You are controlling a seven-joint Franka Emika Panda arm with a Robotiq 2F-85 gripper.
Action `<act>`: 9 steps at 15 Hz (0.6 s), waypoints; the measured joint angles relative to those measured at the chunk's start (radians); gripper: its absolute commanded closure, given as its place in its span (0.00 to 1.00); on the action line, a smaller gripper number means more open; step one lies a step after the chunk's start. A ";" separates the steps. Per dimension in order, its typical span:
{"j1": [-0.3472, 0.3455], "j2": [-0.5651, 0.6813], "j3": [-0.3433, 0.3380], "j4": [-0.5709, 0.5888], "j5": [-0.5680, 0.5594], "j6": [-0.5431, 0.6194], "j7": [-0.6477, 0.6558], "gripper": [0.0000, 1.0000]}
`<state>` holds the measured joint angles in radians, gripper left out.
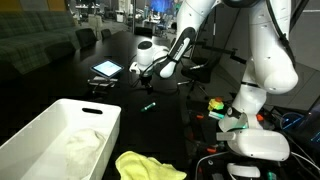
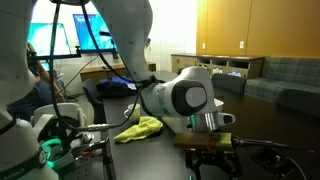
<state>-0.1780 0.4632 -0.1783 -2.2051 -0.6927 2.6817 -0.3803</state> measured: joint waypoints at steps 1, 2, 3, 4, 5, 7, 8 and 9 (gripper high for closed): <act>0.000 0.013 0.000 0.005 -0.010 0.018 -0.001 0.00; 0.000 0.025 0.001 0.008 -0.012 0.034 -0.001 0.00; 0.000 0.038 0.002 0.011 -0.012 0.047 -0.001 0.00; 0.000 0.051 0.004 0.012 -0.012 0.059 -0.001 0.00; 0.000 0.062 0.006 0.012 -0.012 0.067 -0.001 0.00; -0.004 0.083 0.015 0.010 -0.008 0.080 -0.003 0.00; -0.008 0.092 0.021 0.007 -0.004 0.087 -0.005 0.00; -0.011 0.101 0.027 0.005 0.000 0.092 -0.009 0.00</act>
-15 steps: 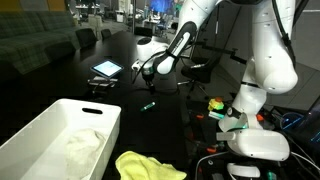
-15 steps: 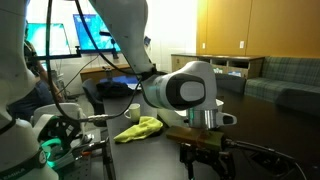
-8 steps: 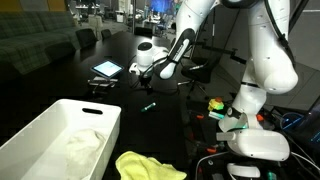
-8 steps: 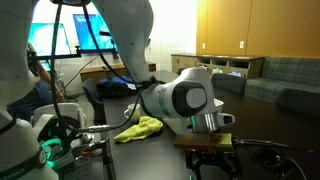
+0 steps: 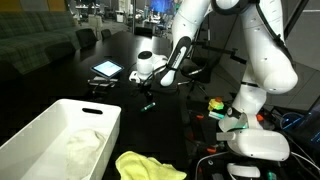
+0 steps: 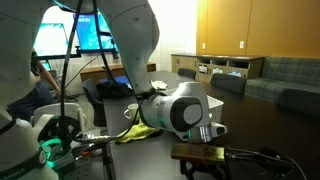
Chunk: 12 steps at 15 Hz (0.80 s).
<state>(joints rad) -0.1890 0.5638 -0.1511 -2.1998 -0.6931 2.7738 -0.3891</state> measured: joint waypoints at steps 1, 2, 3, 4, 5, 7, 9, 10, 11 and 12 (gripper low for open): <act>-0.002 0.008 0.005 -0.001 0.002 0.001 -0.002 0.00; -0.002 0.016 0.008 -0.001 0.003 0.002 -0.002 0.00; -0.002 0.023 0.011 -0.001 0.003 0.002 -0.002 0.00; -0.001 0.029 0.012 0.000 0.003 0.002 -0.002 0.00; 0.000 0.036 0.011 0.001 0.003 0.003 -0.002 0.00; 0.004 0.051 0.006 0.007 0.003 0.003 0.001 0.00; 0.005 0.069 0.006 0.017 0.003 0.003 0.002 0.00; 0.005 0.079 0.005 0.023 0.003 0.004 0.002 0.00; 0.005 0.089 0.005 0.029 0.003 0.008 0.005 0.00; 0.005 0.100 0.003 0.035 0.003 0.016 0.008 0.00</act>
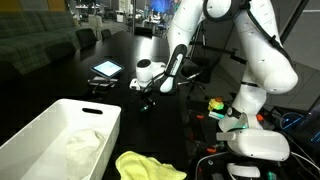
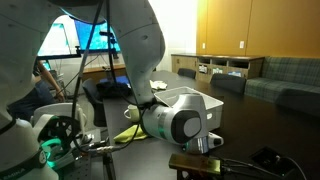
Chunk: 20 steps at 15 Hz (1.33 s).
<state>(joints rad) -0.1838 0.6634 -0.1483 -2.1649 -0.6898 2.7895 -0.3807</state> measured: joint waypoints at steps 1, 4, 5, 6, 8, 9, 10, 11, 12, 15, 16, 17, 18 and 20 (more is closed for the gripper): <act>0.000 0.009 -0.003 0.005 0.000 0.010 0.005 0.00; 0.006 0.021 -0.022 0.006 -0.001 0.051 0.022 0.00; 0.012 0.024 -0.033 0.006 -0.003 0.069 0.030 0.00; 0.020 0.027 -0.047 0.006 -0.005 0.088 0.041 0.00; 0.042 0.035 -0.080 0.007 -0.012 0.128 0.063 0.00; 0.053 0.039 -0.096 0.007 -0.014 0.148 0.072 0.00; 0.064 0.043 -0.111 0.007 -0.014 0.165 0.080 0.00; 0.075 0.048 -0.127 0.007 -0.015 0.183 0.085 0.00; 0.084 0.052 -0.138 0.008 -0.015 0.194 0.087 0.00; 0.101 0.065 -0.158 0.016 -0.015 0.220 0.085 0.00; 0.103 0.070 -0.159 0.021 -0.015 0.224 0.083 0.00; 0.104 0.074 -0.159 0.026 -0.015 0.225 0.080 0.00; 0.105 0.078 -0.159 0.031 -0.015 0.225 0.076 0.00; 0.105 0.087 -0.158 0.041 -0.016 0.227 0.065 0.00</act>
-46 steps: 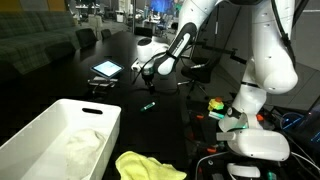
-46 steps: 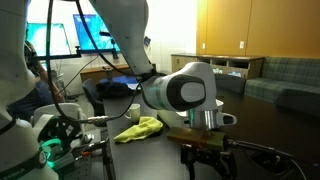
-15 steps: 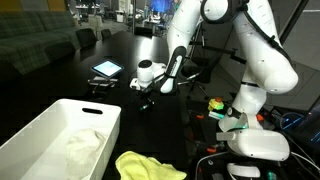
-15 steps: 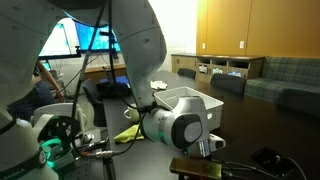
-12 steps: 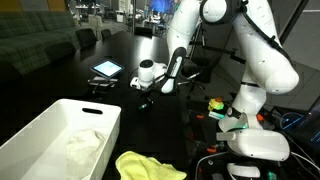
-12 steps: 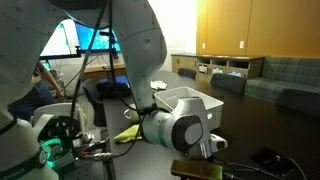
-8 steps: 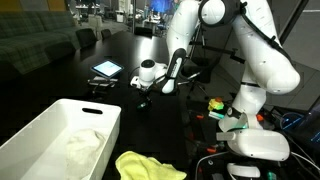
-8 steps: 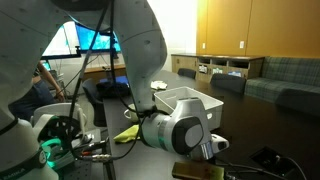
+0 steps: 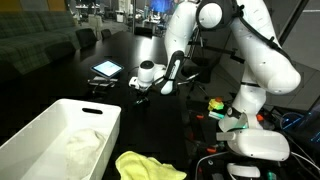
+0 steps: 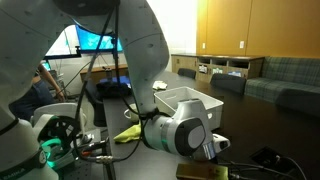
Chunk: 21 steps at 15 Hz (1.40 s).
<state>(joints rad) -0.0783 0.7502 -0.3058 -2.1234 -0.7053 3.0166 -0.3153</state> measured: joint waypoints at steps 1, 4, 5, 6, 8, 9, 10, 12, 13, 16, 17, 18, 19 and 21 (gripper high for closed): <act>0.000 0.005 0.000 0.005 0.000 0.002 -0.005 0.00; 0.000 0.012 0.001 0.012 0.000 0.008 -0.017 0.00; -0.001 0.012 0.001 0.012 0.000 0.010 -0.020 0.00; -0.003 0.012 0.003 0.012 0.000 0.011 -0.023 0.00; -0.030 0.009 0.029 0.012 0.005 0.010 -0.034 0.00; -0.055 0.006 0.053 0.012 0.014 0.006 -0.045 0.00; -0.081 0.005 0.079 0.013 0.026 -0.001 -0.058 0.00; -0.130 0.005 0.127 0.017 0.053 -0.015 -0.085 0.00; -0.147 0.005 0.143 0.019 0.065 -0.021 -0.097 0.00; -0.172 0.004 0.166 0.022 0.091 -0.031 -0.119 0.00; -0.172 0.003 0.167 0.022 0.096 -0.032 -0.122 0.00; -0.172 0.003 0.167 0.022 0.099 -0.033 -0.124 0.00; -0.172 0.001 0.166 0.022 0.099 -0.034 -0.124 0.00; -0.170 -0.007 0.163 0.022 0.099 -0.040 -0.124 0.00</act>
<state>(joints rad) -0.2486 0.7435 -0.1428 -2.1016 -0.6059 2.9766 -0.4397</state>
